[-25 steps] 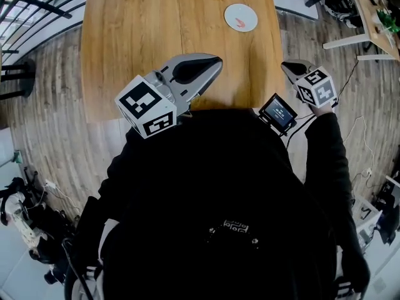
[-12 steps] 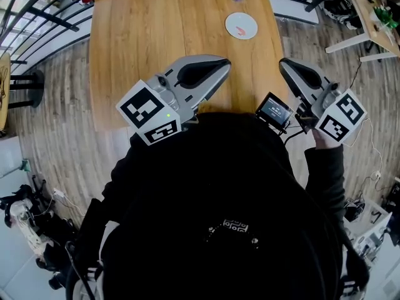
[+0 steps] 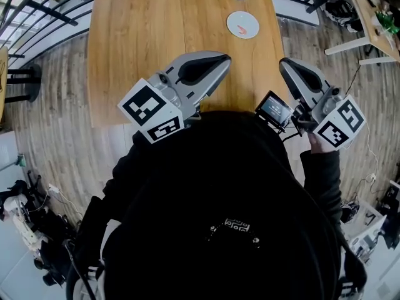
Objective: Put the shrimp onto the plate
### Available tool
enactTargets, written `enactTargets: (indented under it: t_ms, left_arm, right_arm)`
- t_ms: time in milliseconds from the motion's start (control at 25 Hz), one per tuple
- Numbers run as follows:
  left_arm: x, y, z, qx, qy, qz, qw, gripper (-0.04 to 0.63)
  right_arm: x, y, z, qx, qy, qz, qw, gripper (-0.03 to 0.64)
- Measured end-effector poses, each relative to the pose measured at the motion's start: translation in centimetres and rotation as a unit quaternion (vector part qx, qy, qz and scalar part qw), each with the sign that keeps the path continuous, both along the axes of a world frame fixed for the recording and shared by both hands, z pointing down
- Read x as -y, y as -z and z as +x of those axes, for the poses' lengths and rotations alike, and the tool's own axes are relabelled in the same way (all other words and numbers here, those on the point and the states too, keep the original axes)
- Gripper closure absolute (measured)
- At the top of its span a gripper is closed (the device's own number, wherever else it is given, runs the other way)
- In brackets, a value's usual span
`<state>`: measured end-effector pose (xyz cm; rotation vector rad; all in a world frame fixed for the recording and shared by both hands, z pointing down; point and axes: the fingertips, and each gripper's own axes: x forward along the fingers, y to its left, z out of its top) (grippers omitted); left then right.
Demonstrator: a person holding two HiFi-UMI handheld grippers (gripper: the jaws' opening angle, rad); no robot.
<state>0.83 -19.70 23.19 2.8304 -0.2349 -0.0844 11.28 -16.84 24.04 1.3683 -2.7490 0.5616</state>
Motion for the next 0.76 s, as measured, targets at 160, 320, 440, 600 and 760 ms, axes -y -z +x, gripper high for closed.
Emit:
enactTargets:
  t_ms: [160,320,440,600,760]
  left_arm:
    - [0.4,-0.8,-0.3,0.014,0.013,0.007,0.9998,0.591]
    - [1.4,-0.8,-0.6,0.014,0.031,0.011,0.9994,0.591]
    - [1.9,-0.4,-1.0,0.01,0.038,0.016,0.9991,0.591]
    - [2.7,-1.0,-0.7,0.009,0.04,0.009,0.9991,0.591]
    - [3.8,-2.5,-0.8,0.019,0.034,0.009,0.9992,0.591]
  right_arm:
    - [0.6,0.4,-0.4,-0.011,0.004,0.007,1.0,0.6]
    - [1.6,1.7,-0.4,-0.019,0.002,0.02,1.0,0.6]
    - [2.0,1.4,-0.5,-0.028,0.005,0.014,0.999,0.6]
    - [2.4,0.9,0.0,-0.038,0.004,0.003,0.999,0.6]
    - [3.4,0.0,0.9,-0.059,0.002,-0.005,0.998,0.6]
